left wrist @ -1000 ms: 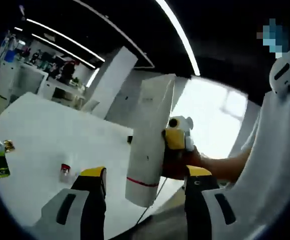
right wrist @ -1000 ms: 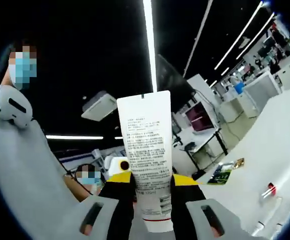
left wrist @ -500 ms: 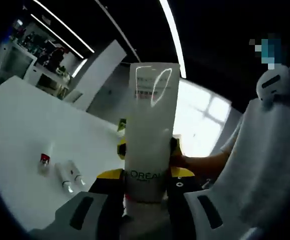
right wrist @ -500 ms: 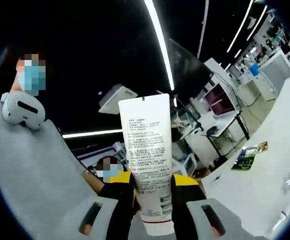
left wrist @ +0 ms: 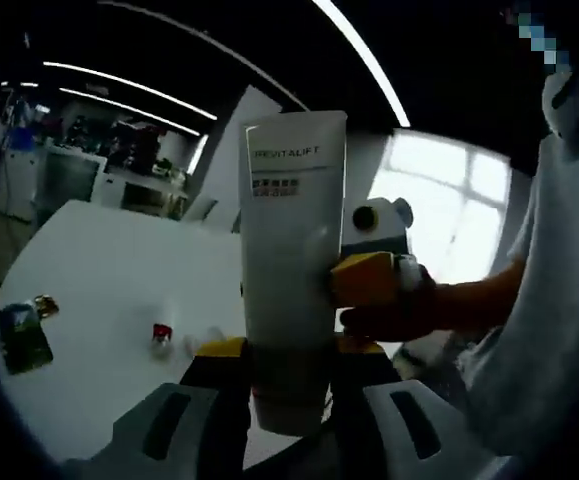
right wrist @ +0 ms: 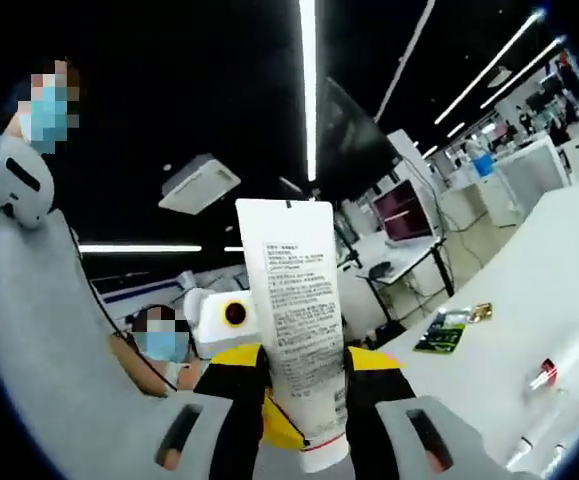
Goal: Arrange the skincare products in the storage area until every visible bottle or jar stands upright without overlapping.
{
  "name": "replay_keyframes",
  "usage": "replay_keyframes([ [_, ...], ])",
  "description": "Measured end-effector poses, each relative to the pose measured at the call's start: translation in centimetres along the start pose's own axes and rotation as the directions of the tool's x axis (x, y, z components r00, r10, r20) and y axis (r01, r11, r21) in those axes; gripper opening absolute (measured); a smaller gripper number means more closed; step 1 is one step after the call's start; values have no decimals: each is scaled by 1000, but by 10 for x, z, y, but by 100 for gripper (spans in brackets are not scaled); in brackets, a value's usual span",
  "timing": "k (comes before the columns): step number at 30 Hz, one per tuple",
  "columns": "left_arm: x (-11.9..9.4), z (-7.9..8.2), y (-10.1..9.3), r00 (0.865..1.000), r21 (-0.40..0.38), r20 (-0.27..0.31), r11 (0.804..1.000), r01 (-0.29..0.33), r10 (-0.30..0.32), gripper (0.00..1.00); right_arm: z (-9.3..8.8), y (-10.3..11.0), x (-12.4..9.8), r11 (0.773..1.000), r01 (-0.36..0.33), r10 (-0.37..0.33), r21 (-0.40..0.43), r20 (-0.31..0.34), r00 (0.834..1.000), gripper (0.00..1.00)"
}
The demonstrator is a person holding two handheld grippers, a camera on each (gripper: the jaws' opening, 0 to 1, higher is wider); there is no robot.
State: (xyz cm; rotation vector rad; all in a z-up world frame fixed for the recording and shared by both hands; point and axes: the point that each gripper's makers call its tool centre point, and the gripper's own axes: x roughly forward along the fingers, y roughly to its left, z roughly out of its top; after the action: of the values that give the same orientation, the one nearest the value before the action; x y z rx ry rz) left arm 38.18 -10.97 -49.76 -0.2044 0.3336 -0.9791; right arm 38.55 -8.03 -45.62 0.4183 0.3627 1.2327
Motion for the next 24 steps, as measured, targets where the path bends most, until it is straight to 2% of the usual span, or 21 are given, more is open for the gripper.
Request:
replay_keyframes([
  [2, 2, -7, 6, 997, 73, -33, 995, -62, 64, 26, -1, -4, 4, 998, 57, -57, -1, -8, 998, 26],
  [3, 2, -11, 9, 995, 103, -53, 991, -84, 90, 26, 3, -13, 4, 991, 133, -133, 2, 16, 991, 24],
  [6, 3, -19, 17, 984, 157, -87, 977, -143, 158, 27, 8, -20, 2, 973, 232, -232, 22, 36, 972, 20],
  [9, 1, -26, 24, 970, 213, -115, 959, -187, 214, 27, 18, -30, 0, 939, 342, -343, 24, 64, 937, 15],
  [10, 0, -26, 25, 967, 230, -117, 954, -194, 225, 27, 17, -30, 0, 936, 349, -351, 38, 54, 935, 14],
  [11, 1, -27, 24, 967, 229, -113, 953, -199, 229, 27, 12, -35, -2, 924, 381, -382, 38, 13, 924, 12],
  [12, 1, -27, 26, 964, 231, -114, 950, -209, 240, 27, 13, -37, -1, 922, 388, -388, 19, 21, 921, 11],
  [16, 0, -26, 30, 957, 282, -102, 930, -235, 272, 28, 12, -40, -3, 917, 396, -397, 44, 23, 917, 4],
  [20, 1, -25, 30, 964, 268, -103, 940, -211, 246, 29, 14, -38, -3, 927, 375, -375, 18, 20, 927, 3],
  [21, 2, -23, 27, 972, 254, -97, 949, -185, 215, 29, 16, -36, -3, 934, 358, -358, 12, 10, 934, 3],
  [22, 2, -20, 22, 981, 231, -87, 961, -152, 176, 29, 18, -31, -2, 949, 313, -313, -42, -13, 950, 3],
  [24, 2, -16, 18, 989, 196, -63, 973, -120, 135, 29, 21, -26, -3, 961, 261, -266, -94, -41, 963, 2],
])
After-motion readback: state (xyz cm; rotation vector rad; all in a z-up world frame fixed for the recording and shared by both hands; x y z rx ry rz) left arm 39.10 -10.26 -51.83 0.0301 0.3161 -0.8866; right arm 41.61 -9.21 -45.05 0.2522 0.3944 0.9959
